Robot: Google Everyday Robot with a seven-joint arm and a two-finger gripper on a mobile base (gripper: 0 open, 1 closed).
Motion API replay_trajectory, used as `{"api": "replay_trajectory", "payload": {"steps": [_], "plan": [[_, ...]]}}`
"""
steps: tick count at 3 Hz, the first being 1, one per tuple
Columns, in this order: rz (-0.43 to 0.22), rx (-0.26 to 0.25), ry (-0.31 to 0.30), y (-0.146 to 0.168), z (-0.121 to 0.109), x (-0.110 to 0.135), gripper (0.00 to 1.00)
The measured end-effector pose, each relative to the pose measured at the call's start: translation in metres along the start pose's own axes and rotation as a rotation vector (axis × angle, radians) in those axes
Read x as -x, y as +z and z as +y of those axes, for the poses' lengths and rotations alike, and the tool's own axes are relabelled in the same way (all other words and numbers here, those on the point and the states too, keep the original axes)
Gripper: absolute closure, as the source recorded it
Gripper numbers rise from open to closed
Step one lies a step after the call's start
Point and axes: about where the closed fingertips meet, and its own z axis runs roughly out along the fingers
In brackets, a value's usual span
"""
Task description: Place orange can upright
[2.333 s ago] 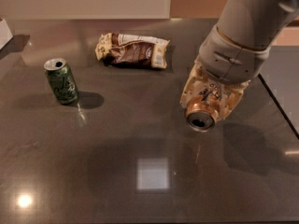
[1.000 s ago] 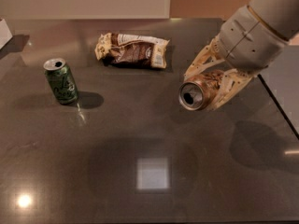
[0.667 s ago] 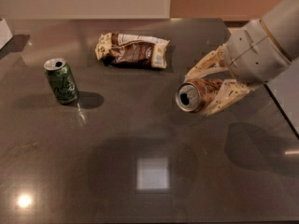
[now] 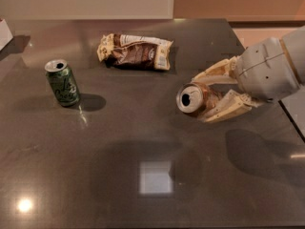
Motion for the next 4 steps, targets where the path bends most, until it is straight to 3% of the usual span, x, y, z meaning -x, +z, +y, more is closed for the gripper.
{"api": "replay_trajectory", "payload": {"steps": [1,2,4], "plan": [[-0.060,0.006,0.087,0.000,-0.001,-0.001,1.00],[-0.123,0.043,0.149,0.004,-0.001,-0.003,1.00],[-0.254,0.092,0.195,0.024,-0.001,0.003,1.00]]}}
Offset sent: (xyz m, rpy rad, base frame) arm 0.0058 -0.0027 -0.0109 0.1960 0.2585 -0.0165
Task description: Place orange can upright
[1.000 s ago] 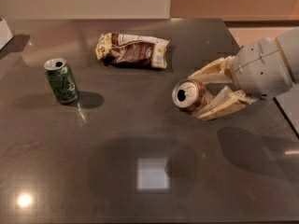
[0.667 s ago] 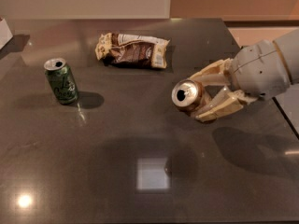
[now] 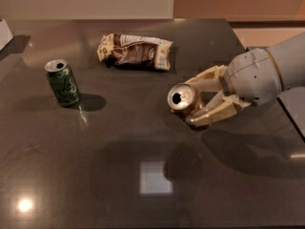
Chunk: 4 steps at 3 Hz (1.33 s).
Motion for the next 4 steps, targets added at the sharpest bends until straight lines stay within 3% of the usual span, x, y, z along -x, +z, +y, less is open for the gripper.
{"api": "replay_trajectory", "payload": {"steps": [2,4], "plan": [[-0.158,-0.075,-0.010,0.028,-0.009,0.001,1.00],[-0.176,-0.067,0.009,0.028,-0.009,0.003,1.00]]}}
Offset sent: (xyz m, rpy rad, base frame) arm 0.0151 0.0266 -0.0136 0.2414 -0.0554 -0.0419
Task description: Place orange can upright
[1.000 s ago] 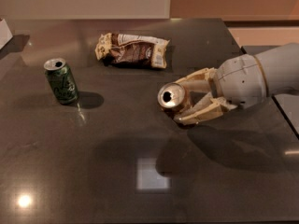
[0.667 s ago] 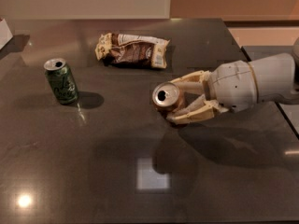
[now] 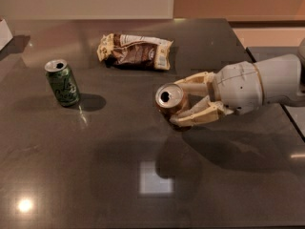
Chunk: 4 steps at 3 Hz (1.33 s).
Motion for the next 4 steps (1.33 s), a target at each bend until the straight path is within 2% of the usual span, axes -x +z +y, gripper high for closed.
{"api": "replay_trajectory", "payload": {"steps": [2,4], "plan": [[-0.151,0.048,0.139,-0.007,0.000,0.007,1.00],[-0.199,0.097,0.231,0.004,0.011,-0.002,1.00]]}}
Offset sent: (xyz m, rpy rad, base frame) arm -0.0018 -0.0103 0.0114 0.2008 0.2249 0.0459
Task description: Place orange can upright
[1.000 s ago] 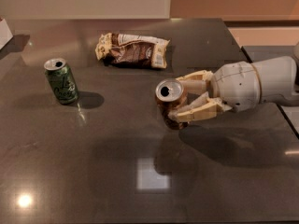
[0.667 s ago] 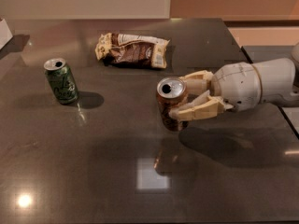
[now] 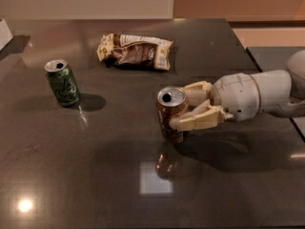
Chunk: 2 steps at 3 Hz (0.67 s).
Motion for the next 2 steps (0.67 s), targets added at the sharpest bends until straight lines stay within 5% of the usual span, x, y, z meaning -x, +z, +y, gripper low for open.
{"api": "replay_trajectory", "payload": {"steps": [2], "plan": [[-0.069,-0.001,0.045,0.0086,0.0026,-0.0143,1.00]]}}
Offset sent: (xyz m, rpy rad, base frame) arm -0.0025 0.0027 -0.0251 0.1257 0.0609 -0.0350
